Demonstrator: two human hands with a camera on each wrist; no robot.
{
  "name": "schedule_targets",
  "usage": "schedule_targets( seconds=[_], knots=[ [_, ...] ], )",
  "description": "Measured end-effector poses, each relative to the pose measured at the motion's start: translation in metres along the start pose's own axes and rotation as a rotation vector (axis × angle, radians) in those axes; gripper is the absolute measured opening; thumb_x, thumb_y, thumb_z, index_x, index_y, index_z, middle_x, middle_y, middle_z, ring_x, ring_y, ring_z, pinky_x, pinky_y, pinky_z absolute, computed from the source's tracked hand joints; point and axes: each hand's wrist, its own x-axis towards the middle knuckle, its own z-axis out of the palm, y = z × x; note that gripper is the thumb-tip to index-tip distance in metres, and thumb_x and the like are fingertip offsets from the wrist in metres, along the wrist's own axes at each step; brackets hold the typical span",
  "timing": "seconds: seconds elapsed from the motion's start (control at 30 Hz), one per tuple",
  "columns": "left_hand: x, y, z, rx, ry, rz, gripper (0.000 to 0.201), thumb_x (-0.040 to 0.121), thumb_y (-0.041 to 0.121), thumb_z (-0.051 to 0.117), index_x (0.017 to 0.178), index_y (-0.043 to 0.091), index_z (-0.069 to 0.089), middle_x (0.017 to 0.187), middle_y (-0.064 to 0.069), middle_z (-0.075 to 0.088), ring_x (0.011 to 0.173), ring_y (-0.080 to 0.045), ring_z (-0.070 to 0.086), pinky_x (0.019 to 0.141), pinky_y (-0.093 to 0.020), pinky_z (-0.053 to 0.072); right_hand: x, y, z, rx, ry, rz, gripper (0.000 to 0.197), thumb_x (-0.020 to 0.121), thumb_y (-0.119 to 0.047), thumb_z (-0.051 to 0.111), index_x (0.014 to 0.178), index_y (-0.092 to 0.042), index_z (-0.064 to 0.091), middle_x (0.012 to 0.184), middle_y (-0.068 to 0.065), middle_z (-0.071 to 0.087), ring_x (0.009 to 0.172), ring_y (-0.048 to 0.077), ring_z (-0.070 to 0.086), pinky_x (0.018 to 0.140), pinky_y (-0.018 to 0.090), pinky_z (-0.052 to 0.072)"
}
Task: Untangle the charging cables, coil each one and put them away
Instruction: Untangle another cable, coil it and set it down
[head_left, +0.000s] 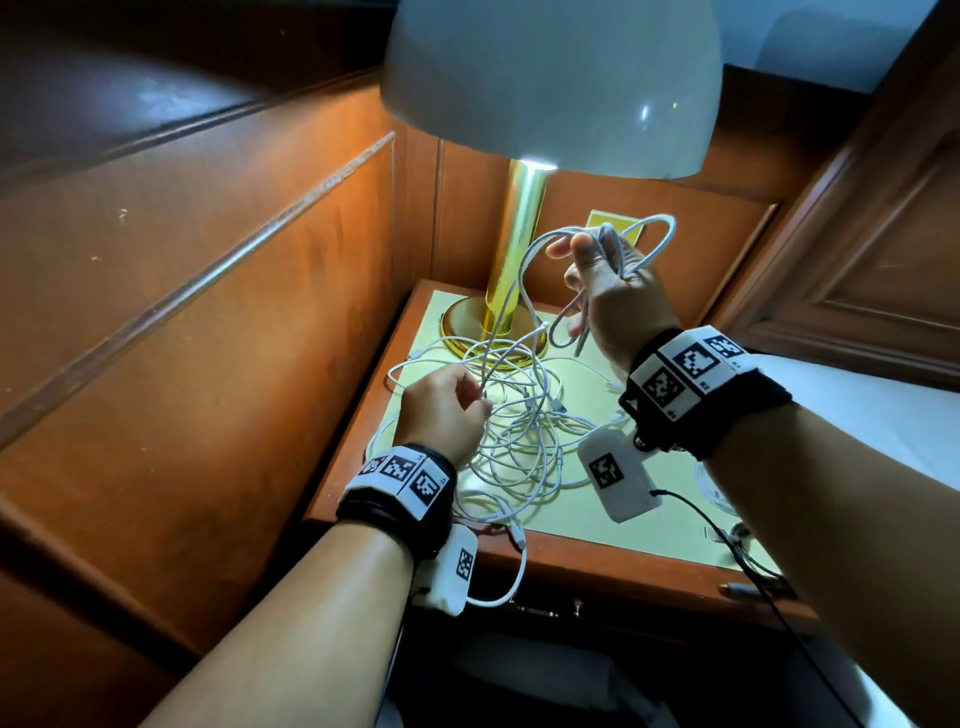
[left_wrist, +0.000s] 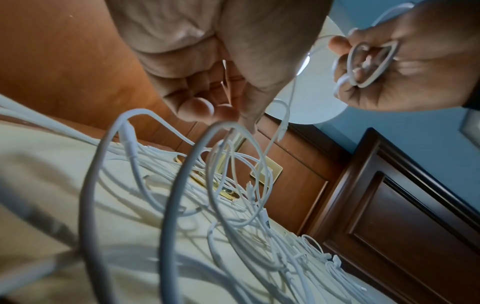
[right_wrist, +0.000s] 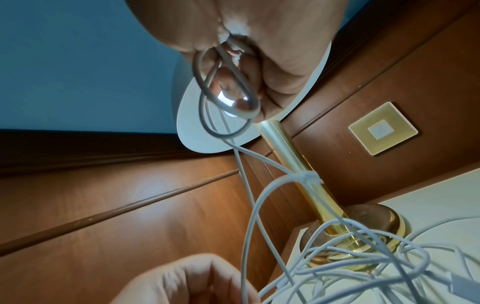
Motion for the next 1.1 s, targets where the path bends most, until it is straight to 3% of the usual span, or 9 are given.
schedule_targets(
  seconds=[0.23,0.33,0.5,0.67,0.77,0.83,0.9,0.97,1.1],
  knots=[
    [0.005,-0.006,-0.005,0.087,0.017,-0.056,0.021,0.082,0.011,0.075,0.067,0.018,0.063,0.072,0.005,0.063,0.079,-0.019,0.059,0.077,-0.024,0.044,0.008,-0.004,-0.015,0.02,0.145,0.028,0.029,0.106,-0.036,0.043,0.101,-0.026,0.069,0.096,0.007,0.065,0.084,0.009,0.063,0.055,0.033,0.056],
    [0.004,-0.005,-0.004,0.122,-0.023,-0.04,0.016,0.084,0.007,0.068,0.07,0.017,0.067,0.082,-0.003,0.07,0.085,-0.022,0.063,0.074,-0.024,0.046,0.007,-0.007,-0.016,-0.014,0.087,0.015,0.03,0.105,-0.038,0.042,0.105,-0.025,0.069,0.091,-0.002,0.064,0.083,0.009,0.063,0.063,0.036,0.058],
    [0.003,0.003,-0.003,0.082,-0.08,-0.064,0.016,0.084,0.02,0.054,0.078,0.016,0.069,0.088,-0.006,0.068,0.087,-0.025,0.06,0.073,-0.023,0.042,0.0,-0.017,-0.012,-0.055,-0.035,-0.026,0.027,0.106,-0.035,0.043,0.094,-0.032,0.067,0.087,-0.004,0.056,0.071,0.012,0.057,0.056,0.036,0.057],
    [0.007,0.003,0.003,-0.091,0.103,0.049,0.048,0.089,0.026,0.066,0.133,0.011,0.053,0.121,-0.01,0.056,0.093,-0.024,0.056,0.079,-0.023,0.046,-0.007,-0.023,-0.01,-0.005,-0.162,0.029,0.028,0.105,-0.03,0.048,0.085,-0.026,0.067,0.085,0.001,0.063,0.053,0.017,0.053,0.055,0.033,0.054],
    [0.01,0.008,0.005,-0.32,0.121,0.2,0.075,0.089,0.023,0.072,0.152,0.014,0.032,0.139,-0.002,0.048,0.083,-0.016,0.061,0.072,-0.009,0.047,-0.011,-0.022,-0.008,0.086,-0.266,0.051,0.027,0.103,-0.028,0.05,0.082,-0.021,0.066,0.082,0.003,0.065,0.051,0.016,0.049,0.056,0.033,0.048],
    [0.011,0.013,0.005,-0.467,0.074,0.257,0.082,0.089,0.028,0.071,0.156,0.02,0.024,0.145,0.004,0.045,0.086,-0.01,0.063,0.079,-0.015,0.052,-0.012,-0.021,-0.005,0.203,-0.358,0.078,0.028,0.101,-0.026,0.05,0.079,-0.021,0.067,0.095,0.002,0.069,0.05,0.014,0.047,0.061,0.034,0.046],
    [0.012,0.017,0.005,-0.573,0.028,0.248,0.073,0.087,0.032,0.069,0.15,0.028,0.032,0.141,0.004,0.054,0.094,-0.01,0.065,0.084,-0.025,0.056,-0.013,-0.022,-0.002,0.323,-0.421,0.116,0.033,0.101,-0.024,0.048,0.075,-0.021,0.067,0.098,0.007,0.068,0.052,0.014,0.044,0.058,0.033,0.045],
    [0.013,0.018,0.005,-0.561,0.007,0.213,0.045,0.088,0.033,0.068,0.129,0.03,0.052,0.117,0.004,0.068,0.093,-0.014,0.066,0.082,-0.029,0.057,-0.013,-0.025,-0.001,0.408,-0.419,0.166,0.031,0.102,-0.025,0.047,0.074,-0.018,0.061,0.097,0.011,0.064,0.058,0.015,0.04,0.052,0.029,0.039],
    [0.013,0.01,0.004,-0.296,-0.02,0.121,0.01,0.094,0.027,0.064,0.091,0.017,0.066,0.079,0.003,0.065,0.068,-0.008,0.055,0.065,-0.017,0.045,-0.008,-0.026,-0.004,0.508,-0.265,0.301,0.031,0.091,-0.042,0.06,0.073,-0.017,0.052,0.084,0.01,0.051,0.059,0.015,0.039,0.053,0.028,0.035]
  ],
)
